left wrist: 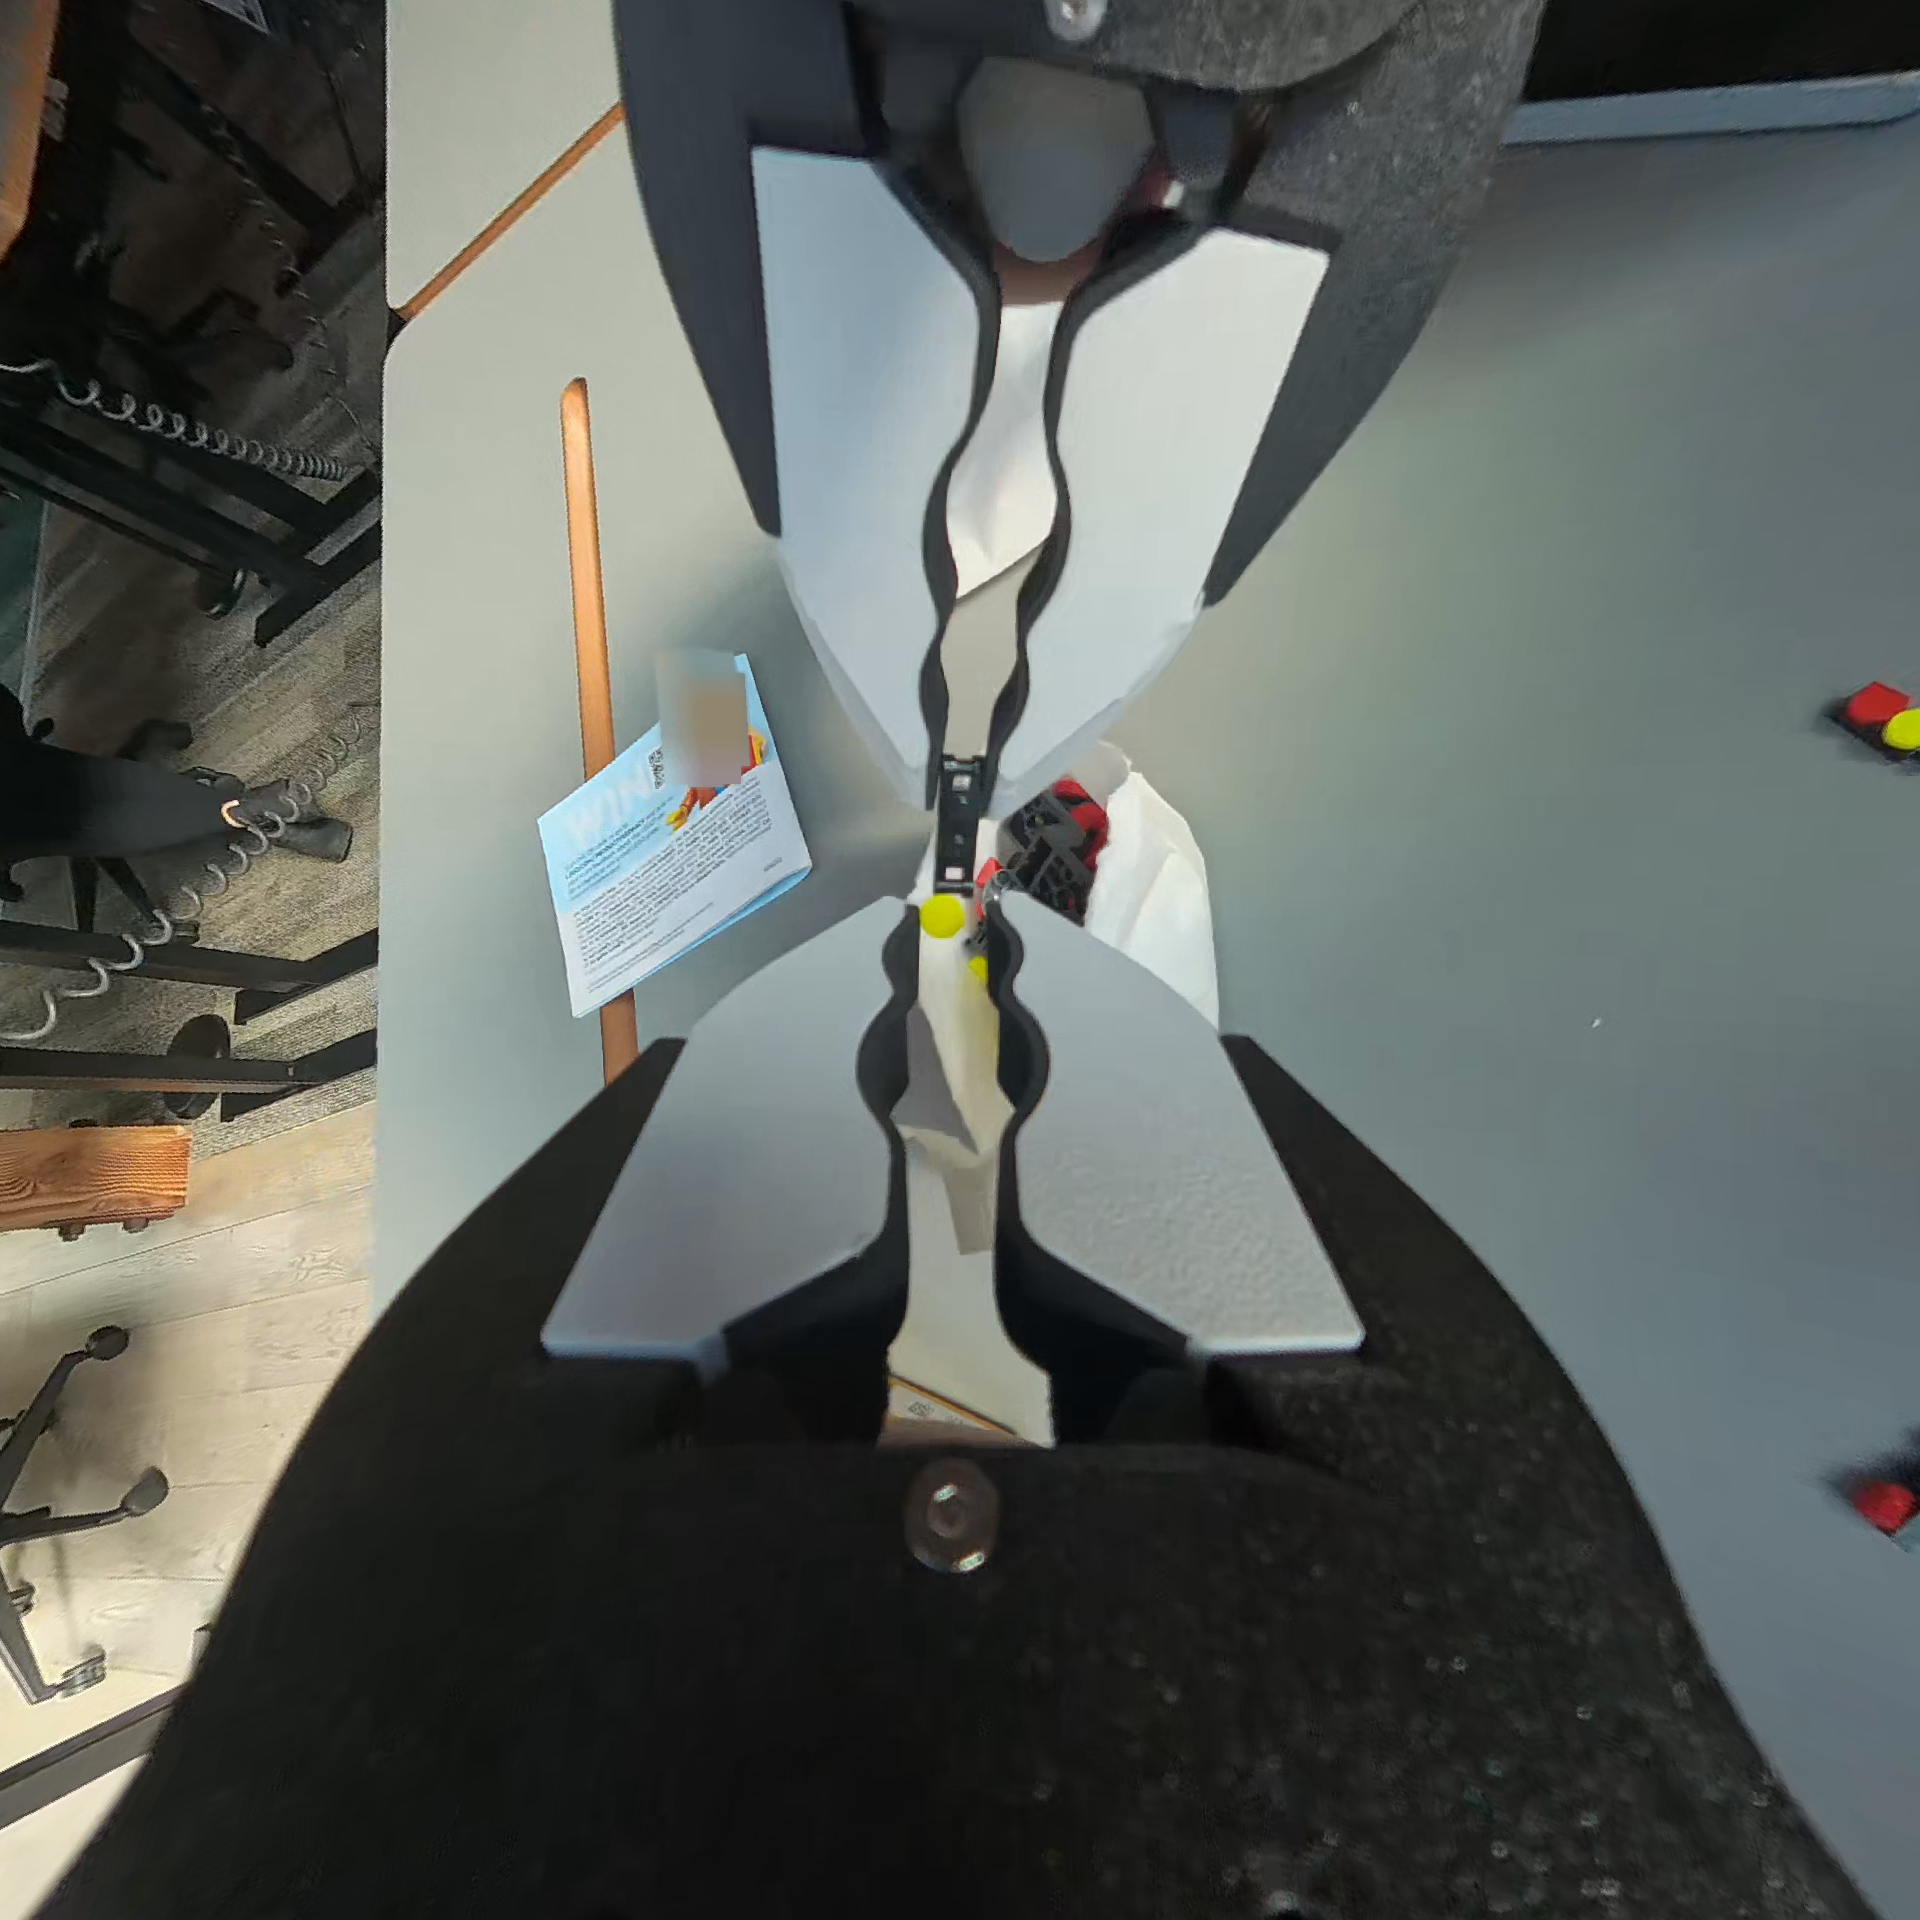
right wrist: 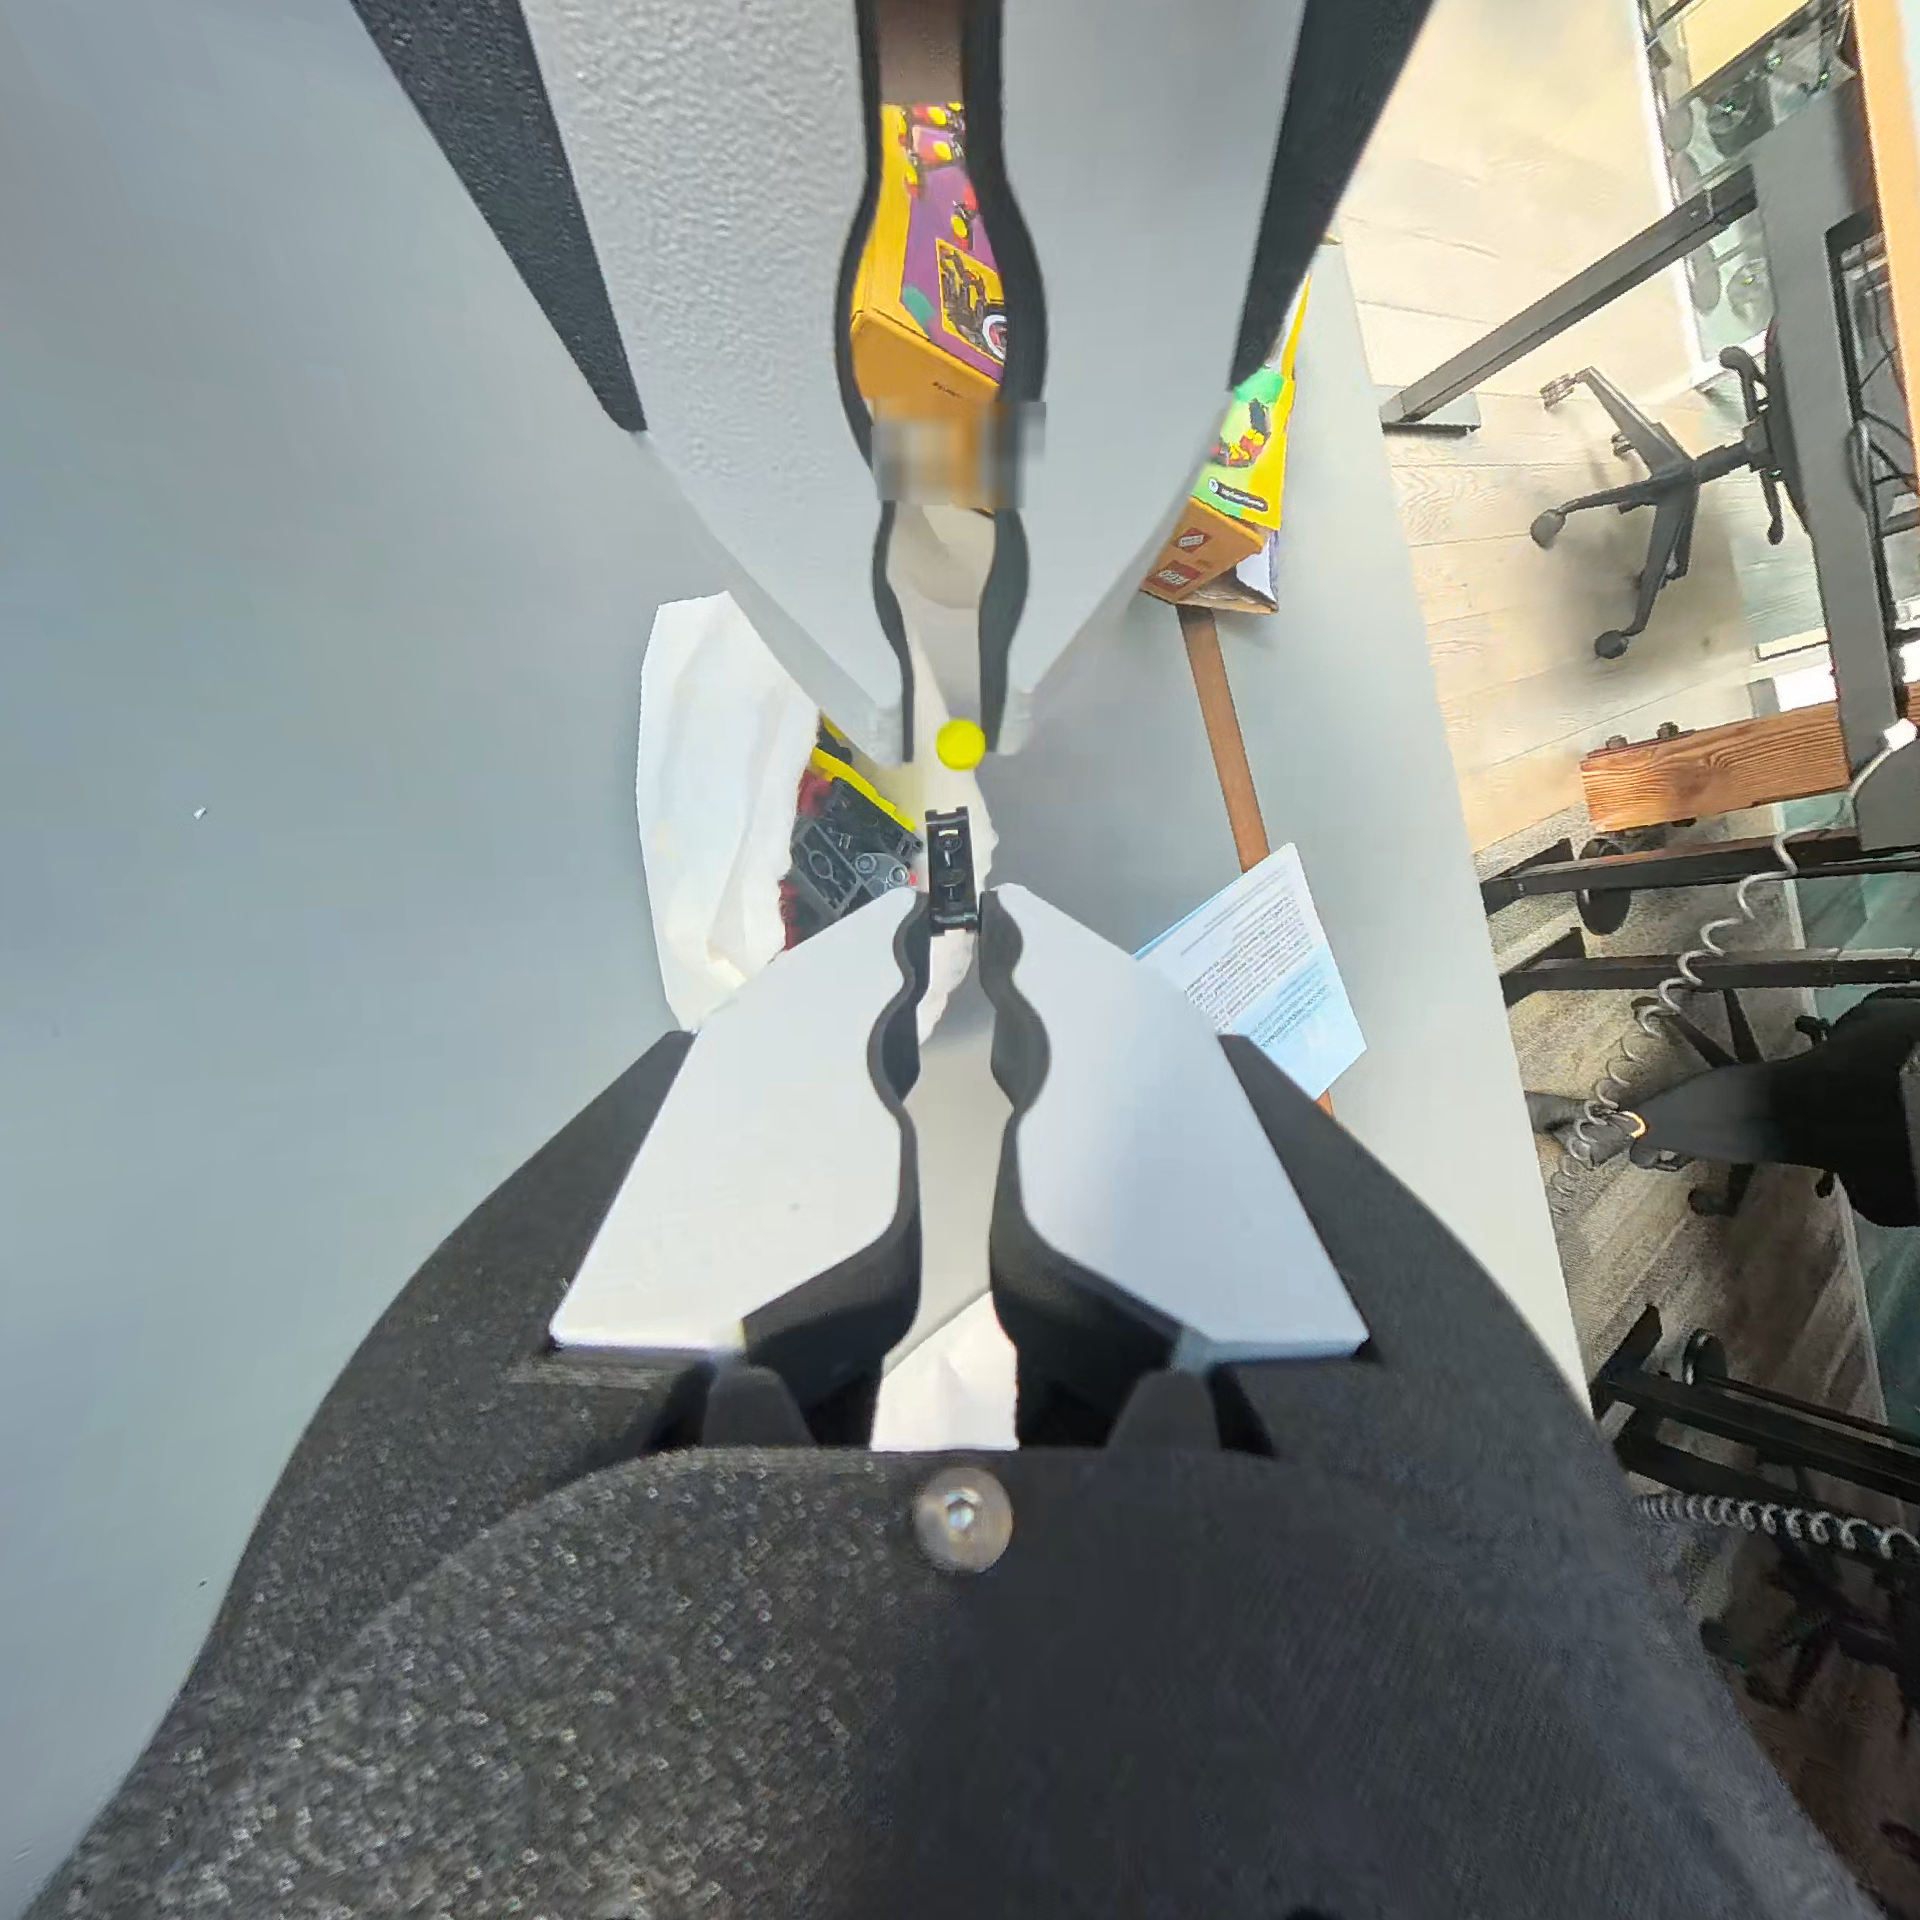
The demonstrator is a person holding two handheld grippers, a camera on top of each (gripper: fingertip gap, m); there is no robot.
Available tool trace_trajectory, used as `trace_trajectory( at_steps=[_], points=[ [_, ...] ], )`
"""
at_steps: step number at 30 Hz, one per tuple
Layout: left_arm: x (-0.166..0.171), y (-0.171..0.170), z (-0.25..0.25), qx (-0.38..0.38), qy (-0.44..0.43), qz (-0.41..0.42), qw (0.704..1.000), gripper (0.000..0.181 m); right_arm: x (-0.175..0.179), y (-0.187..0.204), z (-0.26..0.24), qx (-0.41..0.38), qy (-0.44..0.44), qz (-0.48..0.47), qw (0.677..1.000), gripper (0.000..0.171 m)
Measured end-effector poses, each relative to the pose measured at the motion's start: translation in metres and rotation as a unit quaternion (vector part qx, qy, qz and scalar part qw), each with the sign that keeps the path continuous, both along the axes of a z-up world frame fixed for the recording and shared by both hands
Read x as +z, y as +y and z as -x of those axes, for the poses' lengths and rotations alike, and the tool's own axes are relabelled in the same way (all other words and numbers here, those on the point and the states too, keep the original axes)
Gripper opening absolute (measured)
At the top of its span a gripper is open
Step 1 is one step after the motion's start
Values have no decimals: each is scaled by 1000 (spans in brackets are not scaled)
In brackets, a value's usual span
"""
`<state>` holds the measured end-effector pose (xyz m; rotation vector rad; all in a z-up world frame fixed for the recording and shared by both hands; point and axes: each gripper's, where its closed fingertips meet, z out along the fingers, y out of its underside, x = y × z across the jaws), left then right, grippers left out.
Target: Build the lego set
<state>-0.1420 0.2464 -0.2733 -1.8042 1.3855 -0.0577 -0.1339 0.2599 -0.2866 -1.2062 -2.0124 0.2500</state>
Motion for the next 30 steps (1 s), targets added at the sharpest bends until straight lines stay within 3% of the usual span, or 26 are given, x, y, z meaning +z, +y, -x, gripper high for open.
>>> trace_trajectory(
  at_steps=[3,11,19,25,30],
  points=[
    [1,1,-7,-12,-30,17,999,7,-2,-4,7,12,-3,-11,1000,8],
    [-13,1,3,-4,27,18,999,14,11,-10,9,18,30,25,999,15],
    [-2,-5,-1,-14,-14,14,1000,19,28,-14,13,9,100,55,993,10],
    [1,-9,-4,-15,-27,11,999,18,9,-9,13,-7,69,40,997,10],
    [0,-8,6,8,-7,-6,1000,20,19,0,7,-35,86,25,995,12]
  ],
)
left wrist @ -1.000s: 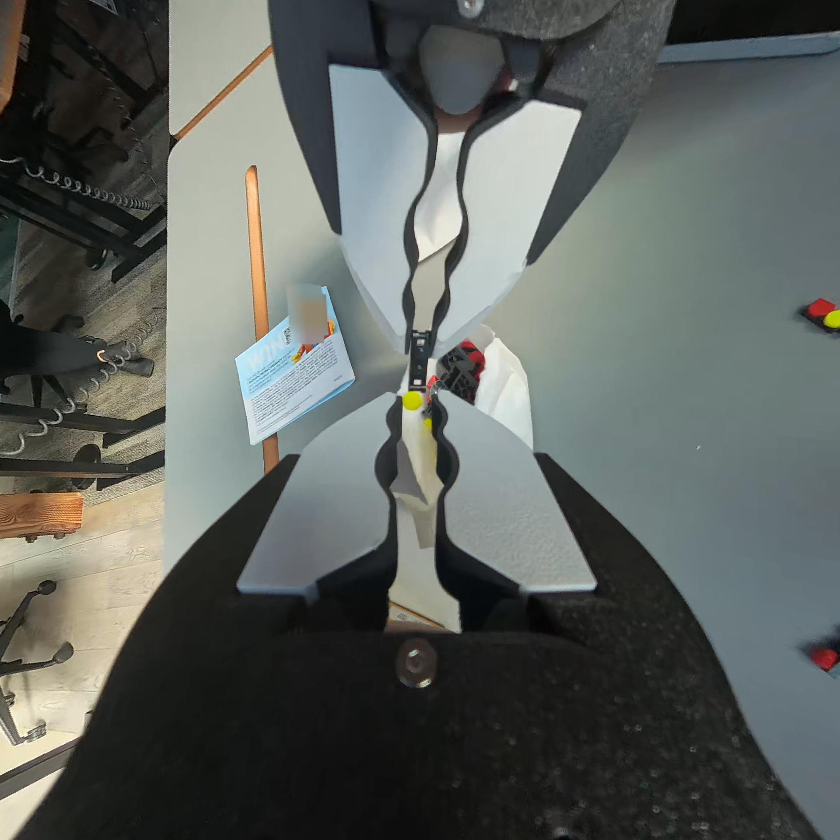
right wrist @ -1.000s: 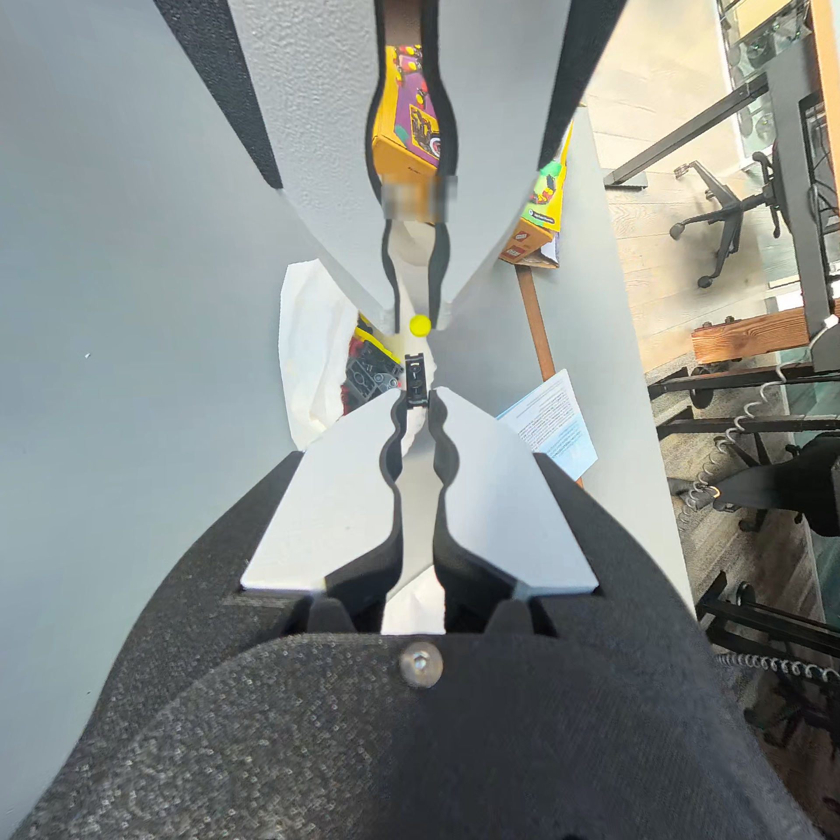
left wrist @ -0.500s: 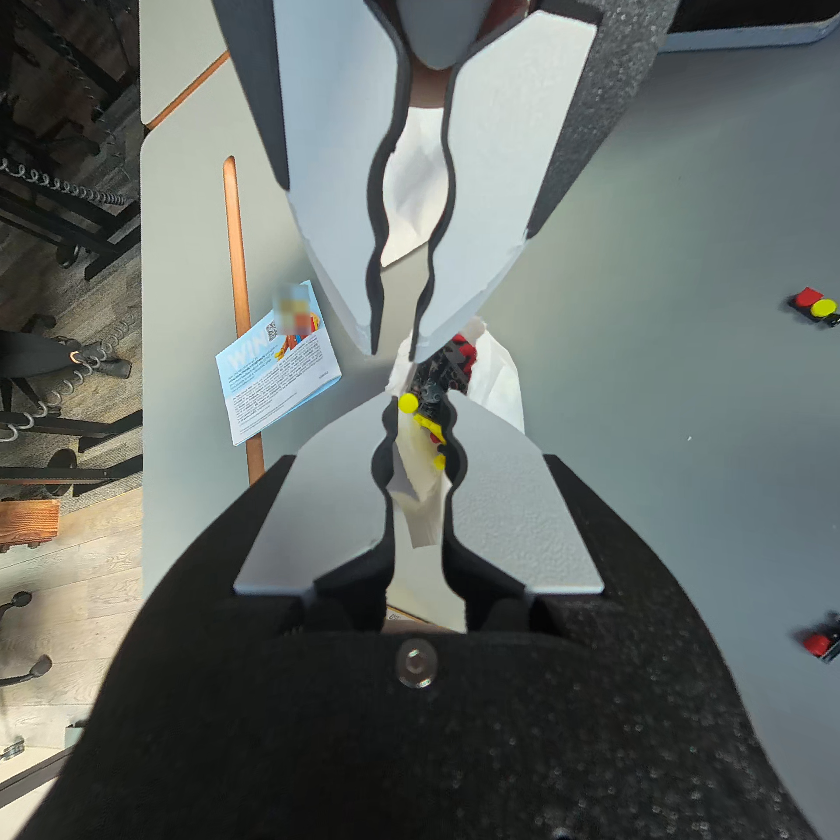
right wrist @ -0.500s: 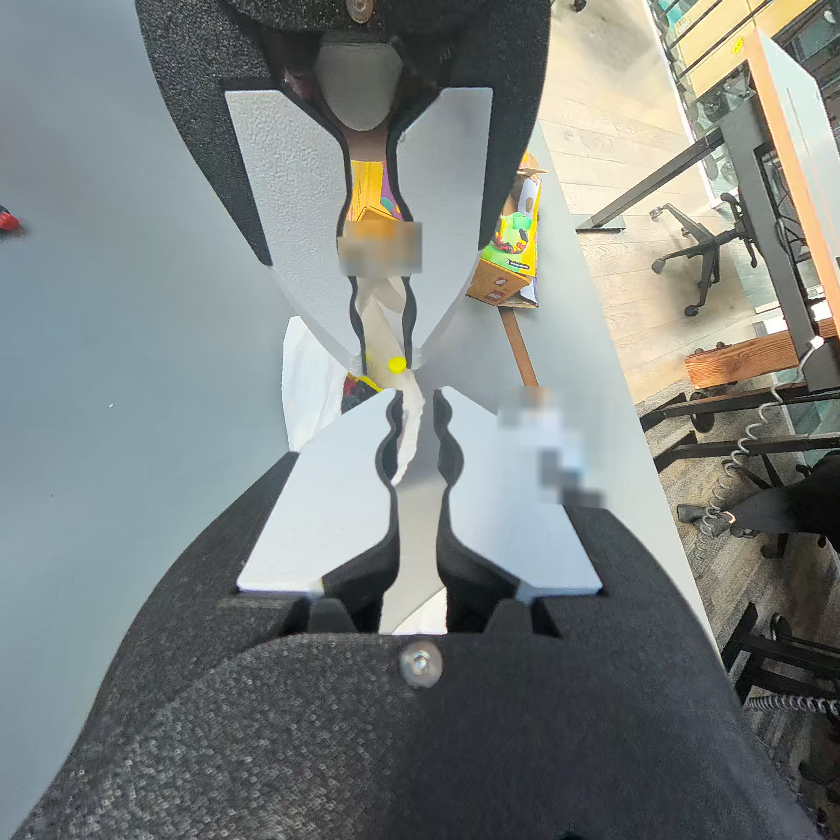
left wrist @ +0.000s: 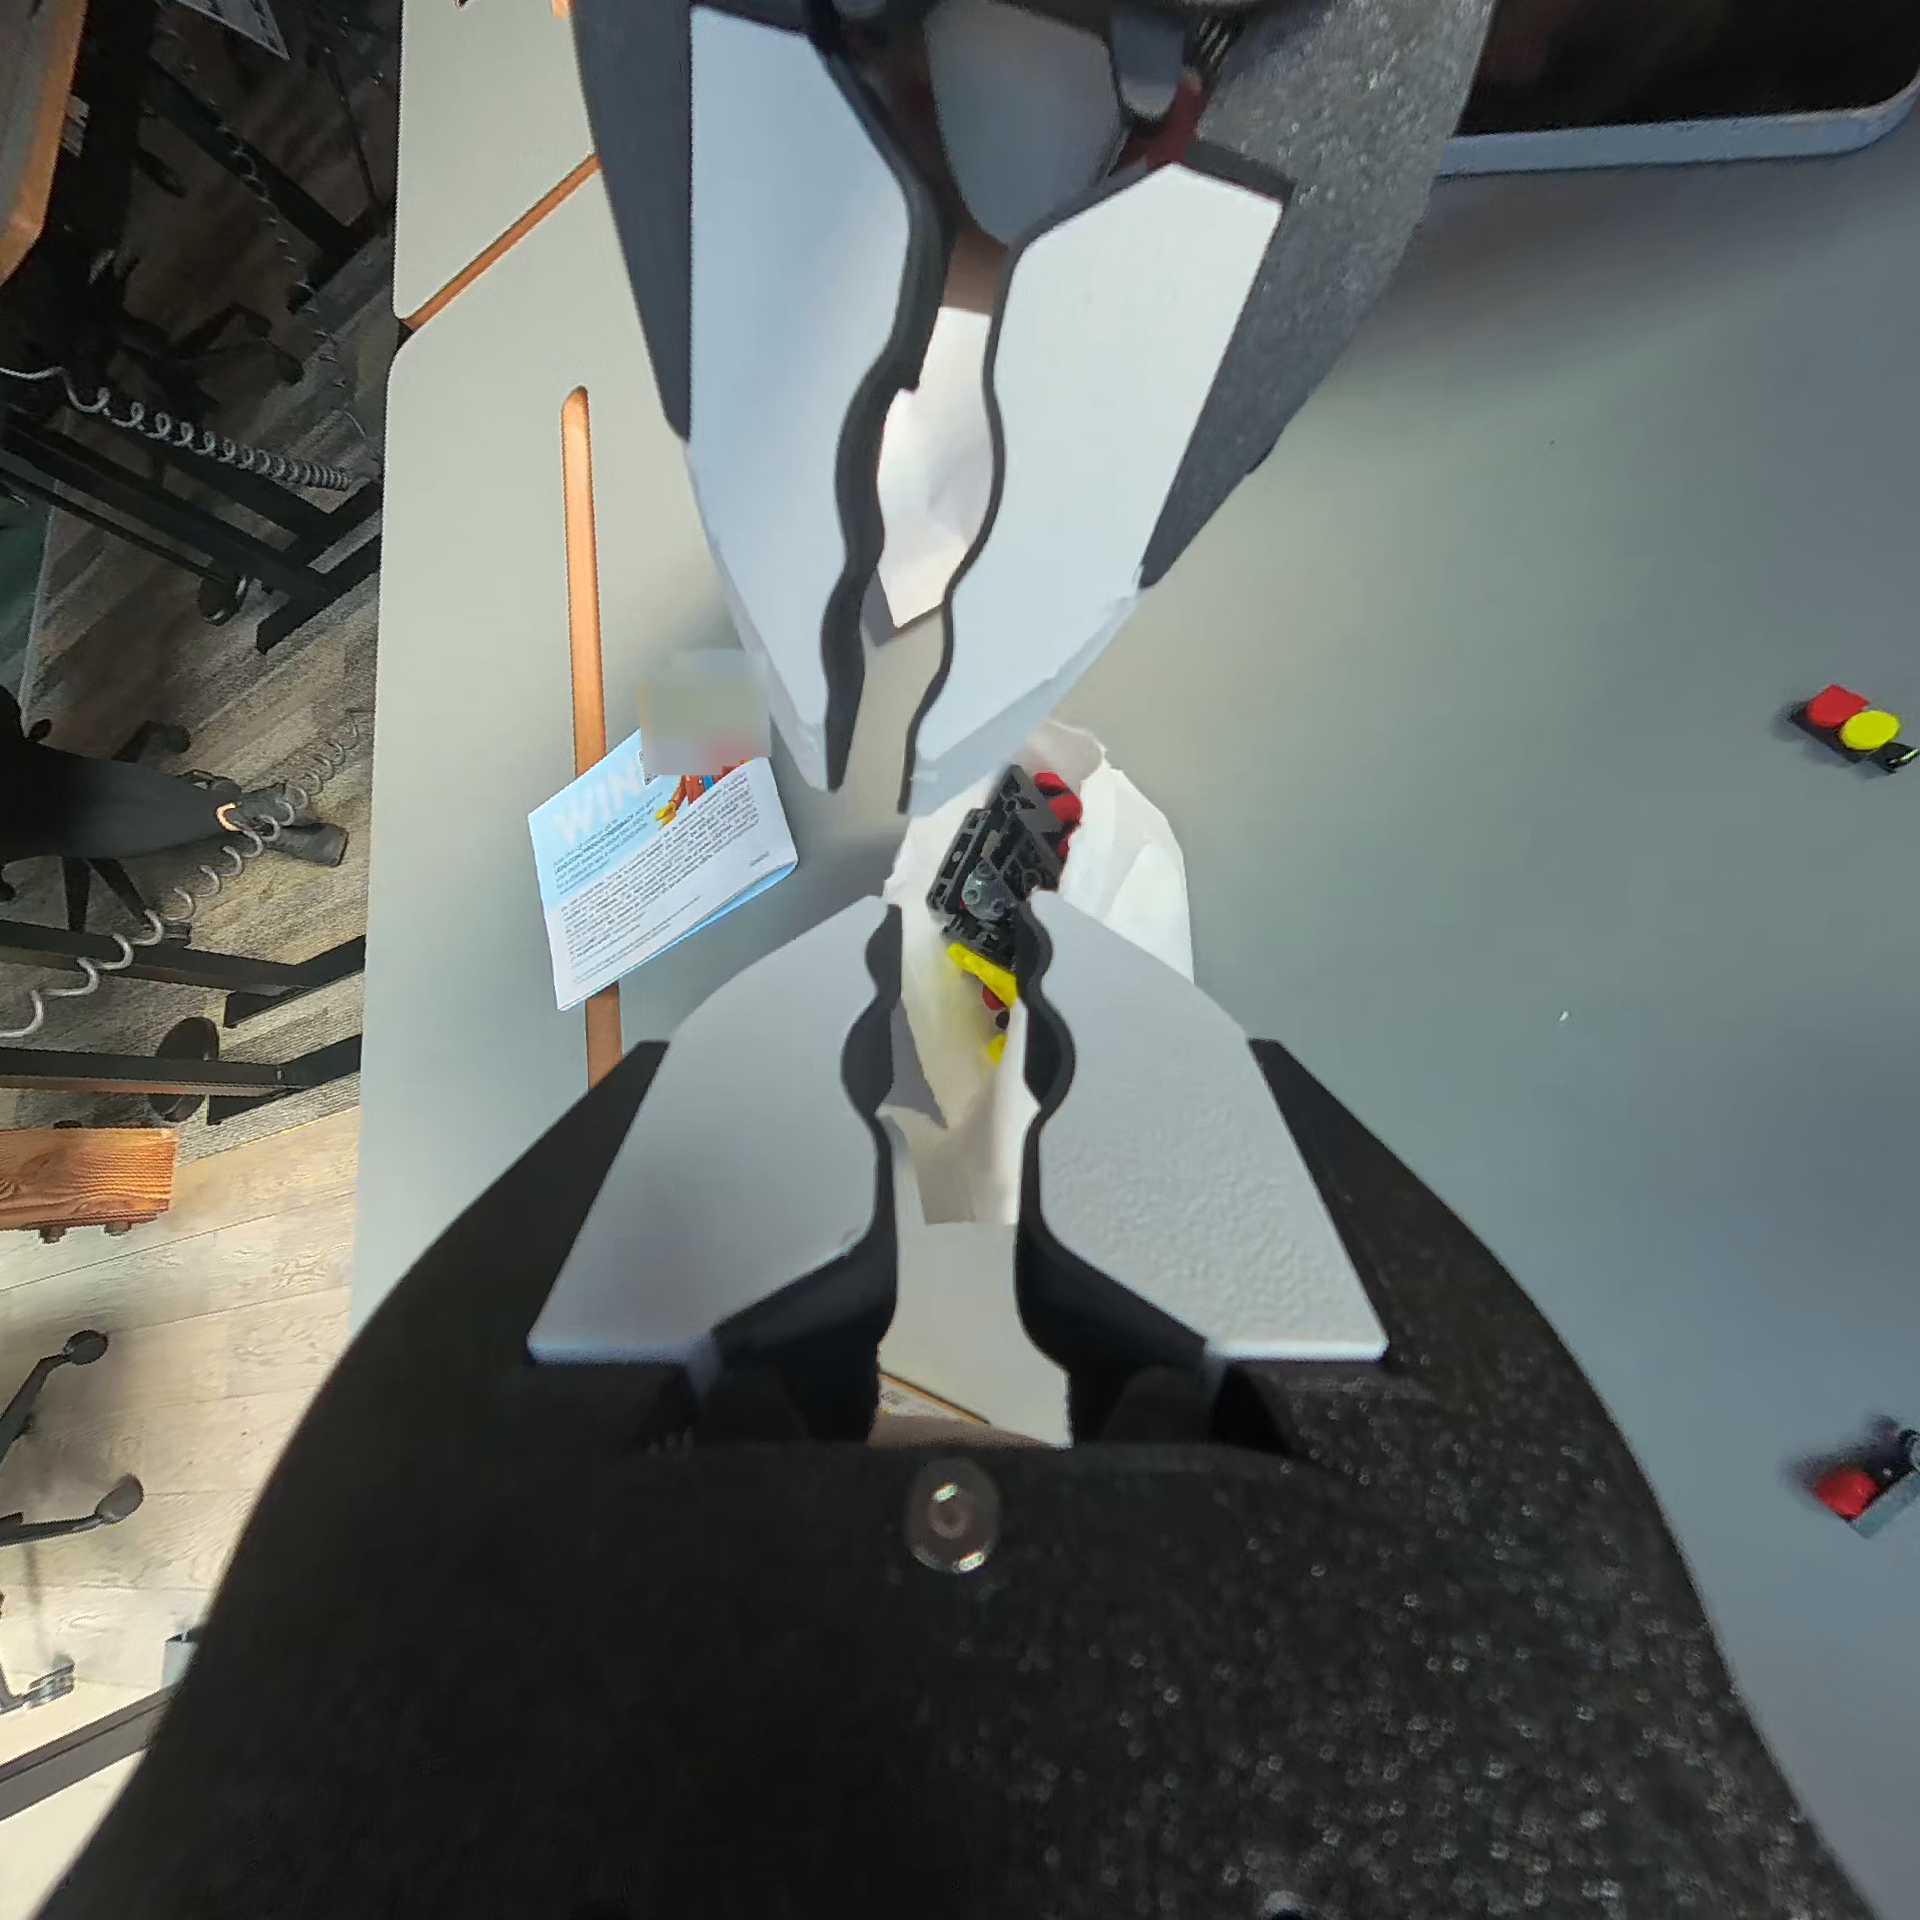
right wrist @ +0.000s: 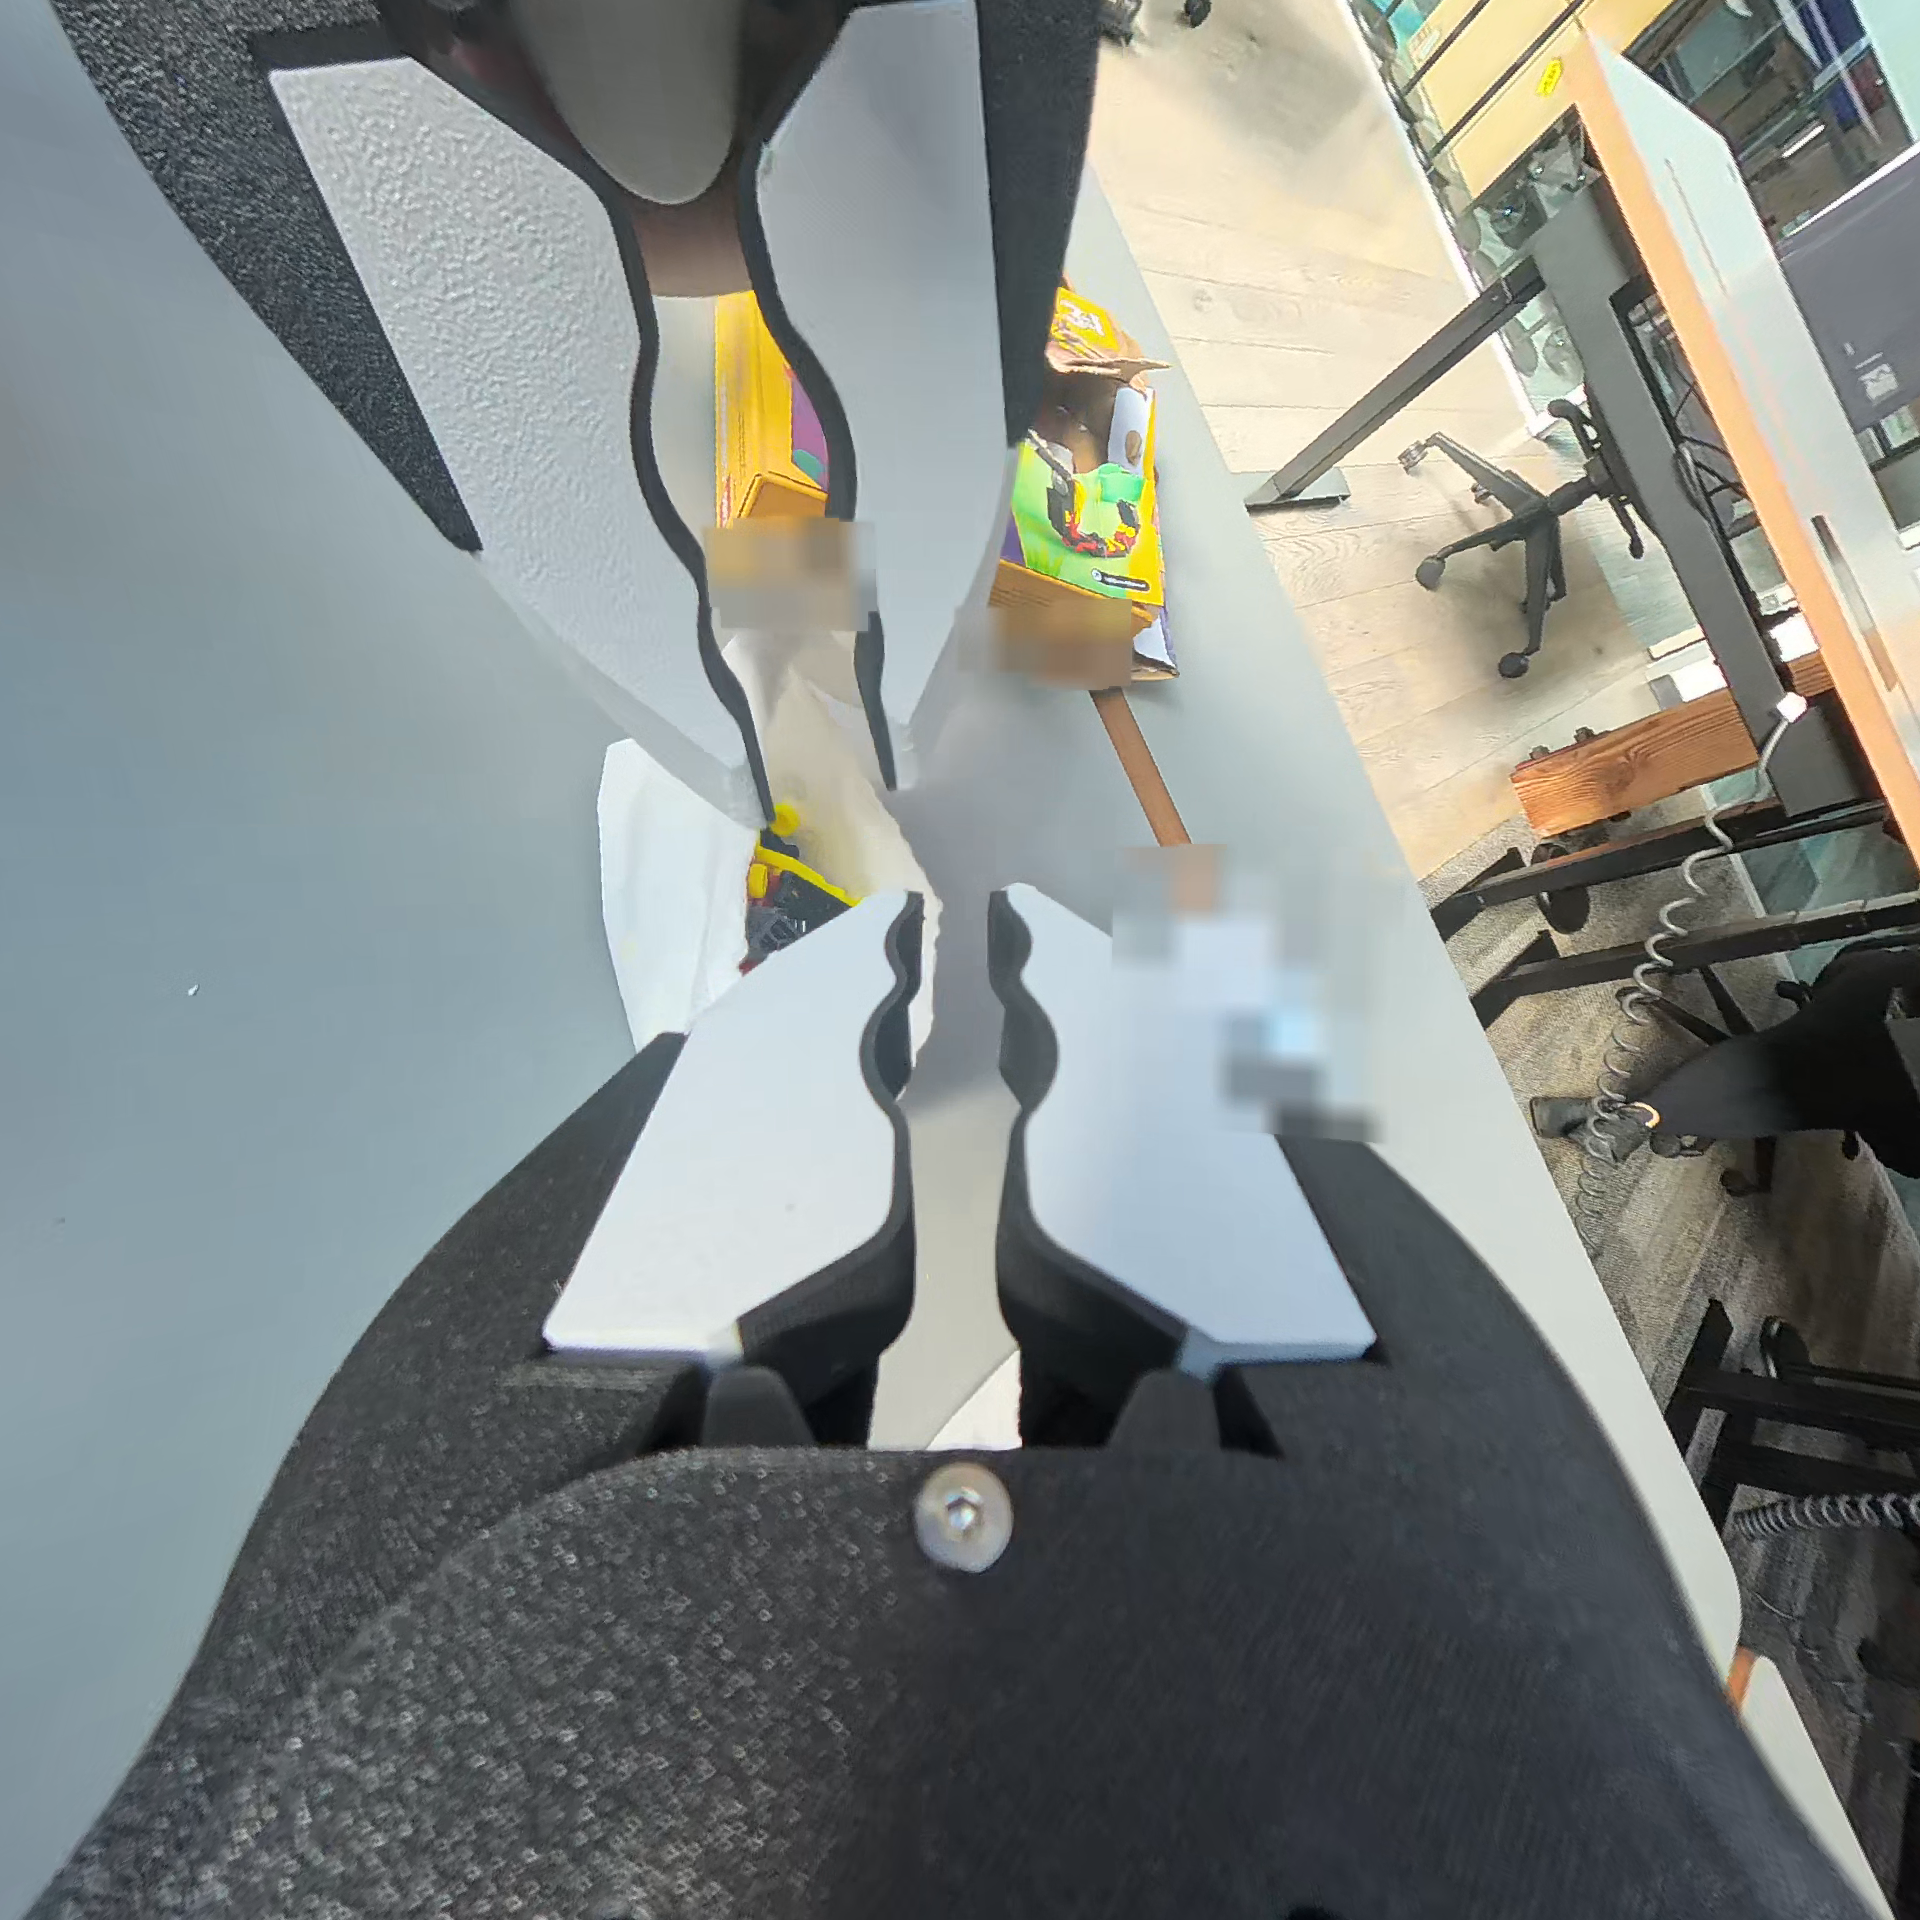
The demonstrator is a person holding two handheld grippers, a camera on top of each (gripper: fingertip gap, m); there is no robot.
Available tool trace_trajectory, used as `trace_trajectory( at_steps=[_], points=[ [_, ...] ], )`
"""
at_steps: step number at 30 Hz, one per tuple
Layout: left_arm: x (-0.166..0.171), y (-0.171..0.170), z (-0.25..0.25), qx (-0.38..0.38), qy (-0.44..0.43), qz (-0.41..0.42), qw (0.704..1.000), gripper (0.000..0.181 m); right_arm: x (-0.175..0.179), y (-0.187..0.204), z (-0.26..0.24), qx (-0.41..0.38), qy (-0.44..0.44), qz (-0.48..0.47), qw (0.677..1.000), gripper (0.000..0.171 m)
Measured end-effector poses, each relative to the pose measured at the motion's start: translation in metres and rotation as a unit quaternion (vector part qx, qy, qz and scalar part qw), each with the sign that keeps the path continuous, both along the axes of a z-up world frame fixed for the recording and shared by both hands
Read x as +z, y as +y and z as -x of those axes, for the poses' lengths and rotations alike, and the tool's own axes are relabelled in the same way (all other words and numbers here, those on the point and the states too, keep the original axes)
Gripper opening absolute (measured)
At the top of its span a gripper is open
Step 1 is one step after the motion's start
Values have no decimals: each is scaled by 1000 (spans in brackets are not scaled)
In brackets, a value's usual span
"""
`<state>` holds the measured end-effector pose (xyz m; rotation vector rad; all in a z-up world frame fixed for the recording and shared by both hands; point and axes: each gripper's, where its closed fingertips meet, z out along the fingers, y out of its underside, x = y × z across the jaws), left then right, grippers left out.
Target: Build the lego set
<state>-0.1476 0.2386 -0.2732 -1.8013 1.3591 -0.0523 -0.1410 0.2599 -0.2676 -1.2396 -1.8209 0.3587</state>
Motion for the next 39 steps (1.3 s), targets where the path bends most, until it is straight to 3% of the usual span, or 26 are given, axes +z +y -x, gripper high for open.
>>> trace_trajectory(
  at_steps=[4,13,19,25,32,34,36,39],
  points=[
    [17,-20,17,46,-41,-40,997,20,17,-15,-25,-12,61,45,997,14],
    [7,-127,26,107,-140,-126,976,14,24,-105,-105,-9,180,158,971,24],
    [-14,-159,36,160,-117,-140,970,6,-31,-137,-126,-35,65,181,981,29],
    [-34,-180,12,119,-95,-100,983,5,-93,-176,-132,3,-106,146,984,21],
    [-52,-187,-19,67,-102,-21,992,8,-106,-149,-119,19,-126,60,990,17],
    [-57,-185,-28,62,-95,-2,993,8,-114,-139,-117,14,-144,90,985,17],
    [-60,-182,-36,60,-89,13,994,9,-115,-147,-115,26,-162,145,976,11],
    [-65,-179,-49,50,-77,31,995,10,-112,-162,-110,38,-165,155,973,11]
  ],
)
